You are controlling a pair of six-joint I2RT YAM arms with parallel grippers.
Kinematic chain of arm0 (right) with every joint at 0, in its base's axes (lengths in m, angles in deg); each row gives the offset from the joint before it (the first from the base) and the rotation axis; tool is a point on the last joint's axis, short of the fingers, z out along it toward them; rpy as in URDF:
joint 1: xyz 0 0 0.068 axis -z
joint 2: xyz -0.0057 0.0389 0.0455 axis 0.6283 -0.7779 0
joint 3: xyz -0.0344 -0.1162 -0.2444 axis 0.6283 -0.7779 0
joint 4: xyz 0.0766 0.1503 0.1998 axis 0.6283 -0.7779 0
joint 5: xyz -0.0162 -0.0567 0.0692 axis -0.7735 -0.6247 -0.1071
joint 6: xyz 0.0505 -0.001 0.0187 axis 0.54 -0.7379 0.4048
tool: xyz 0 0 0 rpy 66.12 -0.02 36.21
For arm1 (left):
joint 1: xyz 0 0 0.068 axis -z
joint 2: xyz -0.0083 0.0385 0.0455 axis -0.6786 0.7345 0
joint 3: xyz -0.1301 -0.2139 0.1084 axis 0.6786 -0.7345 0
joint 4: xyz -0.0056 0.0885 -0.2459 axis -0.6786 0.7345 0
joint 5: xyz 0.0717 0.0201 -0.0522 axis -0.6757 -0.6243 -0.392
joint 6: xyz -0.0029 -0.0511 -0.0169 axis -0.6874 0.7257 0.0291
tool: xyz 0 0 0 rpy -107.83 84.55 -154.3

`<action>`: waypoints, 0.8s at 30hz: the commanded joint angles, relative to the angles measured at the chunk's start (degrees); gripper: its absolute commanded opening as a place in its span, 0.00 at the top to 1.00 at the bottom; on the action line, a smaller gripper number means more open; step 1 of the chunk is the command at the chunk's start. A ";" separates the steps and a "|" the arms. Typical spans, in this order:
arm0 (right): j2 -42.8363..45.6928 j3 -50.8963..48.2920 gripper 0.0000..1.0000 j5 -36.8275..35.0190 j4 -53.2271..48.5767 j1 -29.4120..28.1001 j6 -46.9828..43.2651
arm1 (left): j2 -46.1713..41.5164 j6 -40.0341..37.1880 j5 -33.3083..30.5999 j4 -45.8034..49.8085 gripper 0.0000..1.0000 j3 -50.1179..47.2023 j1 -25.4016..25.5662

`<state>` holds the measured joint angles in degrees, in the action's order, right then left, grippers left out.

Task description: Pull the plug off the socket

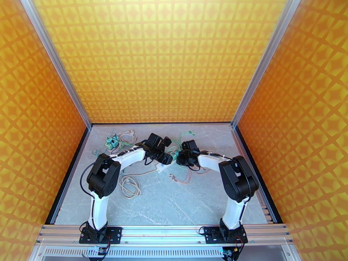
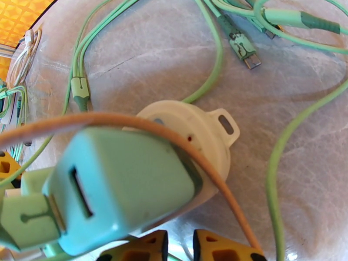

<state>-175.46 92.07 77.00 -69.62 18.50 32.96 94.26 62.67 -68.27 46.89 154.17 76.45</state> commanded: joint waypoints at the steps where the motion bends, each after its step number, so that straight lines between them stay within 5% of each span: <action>1: -0.63 1.46 0.77 0.84 -1.81 0.17 -0.77 | 0.90 -3.68 -3.81 2.18 0.31 1.73 1.16; 7: 0.86 2.40 0.75 0.63 -3.14 0.19 -1.11 | 1.29 -4.99 -6.21 2.05 0.37 1.88 1.87; 13: 5.24 2.79 0.74 -0.21 -4.80 1.00 -0.44 | 1.23 -4.63 -7.26 3.57 0.59 1.78 2.91; 24: 12.66 -2.57 0.62 4.87 0.19 5.10 7.86 | -3.92 1.96 -7.97 4.79 0.57 -5.10 3.64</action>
<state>-164.49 91.65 79.75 -71.39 22.94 37.46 92.16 61.36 -76.35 47.39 151.79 79.32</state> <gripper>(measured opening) 0.371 0.509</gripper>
